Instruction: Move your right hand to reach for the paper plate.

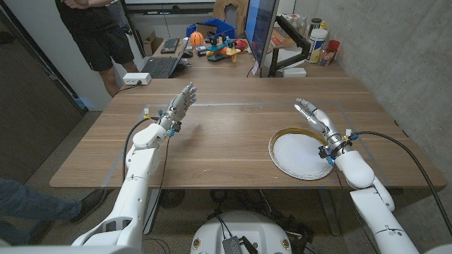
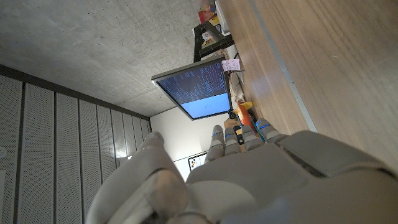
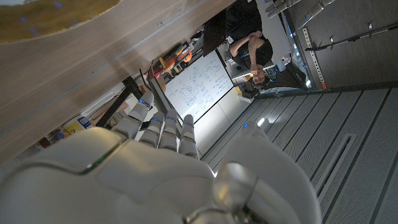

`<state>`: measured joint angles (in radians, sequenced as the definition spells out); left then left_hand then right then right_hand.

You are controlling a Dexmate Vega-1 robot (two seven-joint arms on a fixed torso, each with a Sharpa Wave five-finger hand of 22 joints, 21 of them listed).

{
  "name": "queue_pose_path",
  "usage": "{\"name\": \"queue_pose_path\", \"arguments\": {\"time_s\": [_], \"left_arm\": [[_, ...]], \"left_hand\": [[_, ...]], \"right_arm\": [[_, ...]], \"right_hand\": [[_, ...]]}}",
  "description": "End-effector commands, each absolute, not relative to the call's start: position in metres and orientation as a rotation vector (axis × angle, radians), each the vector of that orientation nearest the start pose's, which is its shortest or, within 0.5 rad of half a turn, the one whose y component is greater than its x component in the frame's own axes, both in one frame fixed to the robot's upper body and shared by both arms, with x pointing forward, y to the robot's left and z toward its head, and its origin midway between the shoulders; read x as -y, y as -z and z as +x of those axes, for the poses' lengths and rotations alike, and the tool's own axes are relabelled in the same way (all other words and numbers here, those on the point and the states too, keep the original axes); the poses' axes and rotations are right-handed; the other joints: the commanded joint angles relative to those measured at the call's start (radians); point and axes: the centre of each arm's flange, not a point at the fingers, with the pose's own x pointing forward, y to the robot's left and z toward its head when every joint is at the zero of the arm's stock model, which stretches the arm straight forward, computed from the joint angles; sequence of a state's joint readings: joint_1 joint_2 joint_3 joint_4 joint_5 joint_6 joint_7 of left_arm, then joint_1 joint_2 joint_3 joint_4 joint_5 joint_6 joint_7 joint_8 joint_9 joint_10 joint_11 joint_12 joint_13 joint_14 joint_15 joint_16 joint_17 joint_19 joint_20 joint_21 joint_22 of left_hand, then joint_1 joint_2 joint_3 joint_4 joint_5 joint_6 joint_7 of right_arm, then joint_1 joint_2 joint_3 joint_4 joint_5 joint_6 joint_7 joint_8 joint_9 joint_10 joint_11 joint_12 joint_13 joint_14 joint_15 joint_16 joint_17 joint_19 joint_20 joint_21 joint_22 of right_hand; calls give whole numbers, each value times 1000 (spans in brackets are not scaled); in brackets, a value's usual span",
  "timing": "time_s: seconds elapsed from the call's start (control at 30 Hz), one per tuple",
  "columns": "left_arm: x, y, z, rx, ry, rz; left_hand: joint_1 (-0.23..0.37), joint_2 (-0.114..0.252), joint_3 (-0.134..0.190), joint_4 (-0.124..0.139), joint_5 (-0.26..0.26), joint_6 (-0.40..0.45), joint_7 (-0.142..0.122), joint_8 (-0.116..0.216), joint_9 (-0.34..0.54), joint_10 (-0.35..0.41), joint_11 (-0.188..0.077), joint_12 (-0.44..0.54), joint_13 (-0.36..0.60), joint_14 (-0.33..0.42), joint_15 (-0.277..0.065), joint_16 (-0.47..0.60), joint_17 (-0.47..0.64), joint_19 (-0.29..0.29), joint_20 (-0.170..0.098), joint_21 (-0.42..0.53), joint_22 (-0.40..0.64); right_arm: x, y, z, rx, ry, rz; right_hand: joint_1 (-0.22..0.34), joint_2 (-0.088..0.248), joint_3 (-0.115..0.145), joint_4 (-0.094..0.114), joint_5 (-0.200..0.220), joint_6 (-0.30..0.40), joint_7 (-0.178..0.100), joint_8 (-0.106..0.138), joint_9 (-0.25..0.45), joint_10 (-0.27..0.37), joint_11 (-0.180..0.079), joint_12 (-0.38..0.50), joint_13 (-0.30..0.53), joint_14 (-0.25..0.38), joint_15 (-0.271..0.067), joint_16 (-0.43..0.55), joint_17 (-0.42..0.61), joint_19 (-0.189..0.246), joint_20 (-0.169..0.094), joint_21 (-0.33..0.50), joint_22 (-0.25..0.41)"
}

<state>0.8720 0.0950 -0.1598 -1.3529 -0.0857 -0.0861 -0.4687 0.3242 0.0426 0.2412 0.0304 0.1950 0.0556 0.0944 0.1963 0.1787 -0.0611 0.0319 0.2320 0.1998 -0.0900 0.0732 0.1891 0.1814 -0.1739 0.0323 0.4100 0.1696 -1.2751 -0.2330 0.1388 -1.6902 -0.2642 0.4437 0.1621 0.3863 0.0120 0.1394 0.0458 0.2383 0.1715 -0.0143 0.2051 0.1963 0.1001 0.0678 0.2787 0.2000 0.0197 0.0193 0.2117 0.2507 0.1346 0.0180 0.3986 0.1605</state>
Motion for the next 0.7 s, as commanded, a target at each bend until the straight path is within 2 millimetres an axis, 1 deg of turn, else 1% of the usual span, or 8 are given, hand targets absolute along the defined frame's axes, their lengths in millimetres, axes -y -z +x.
{"name": "queue_pose_path", "arguments": {"time_s": [0.03,0.23,0.7], "left_arm": [[-292,14,650,578,286,76],[-292,13,650,576,286,79],[-293,13,648,585,284,72]], "left_hand": [[1,11,5,-6,-2,4,-3,-3,2,4,3,-6,2,-6,-6,7,3,-46,5,-7,5],[0,11,4,-7,-2,11,-1,-1,2,6,3,-5,2,-3,-6,8,3,-45,7,-9,5],[-1,12,4,-9,-2,17,-1,1,3,14,2,-4,1,1,-5,9,3,-42,9,-14,5]], "right_arm": [[303,75,527,804,-30,-637],[303,76,523,812,-22,-649],[302,82,518,822,-22,-657]], "right_hand": [[-11,0,-5,-1,4,2,-5,4,3,7,2,-4,1,-2,-2,-2,0,-4,0,-3,6],[-13,0,-6,-1,5,2,-5,4,2,6,2,-7,1,-9,-2,-4,-1,-13,0,-10,6],[-14,1,-7,-2,6,3,-6,3,2,8,4,-10,1,-11,-4,-5,-4,-14,0,-18,6]]}}
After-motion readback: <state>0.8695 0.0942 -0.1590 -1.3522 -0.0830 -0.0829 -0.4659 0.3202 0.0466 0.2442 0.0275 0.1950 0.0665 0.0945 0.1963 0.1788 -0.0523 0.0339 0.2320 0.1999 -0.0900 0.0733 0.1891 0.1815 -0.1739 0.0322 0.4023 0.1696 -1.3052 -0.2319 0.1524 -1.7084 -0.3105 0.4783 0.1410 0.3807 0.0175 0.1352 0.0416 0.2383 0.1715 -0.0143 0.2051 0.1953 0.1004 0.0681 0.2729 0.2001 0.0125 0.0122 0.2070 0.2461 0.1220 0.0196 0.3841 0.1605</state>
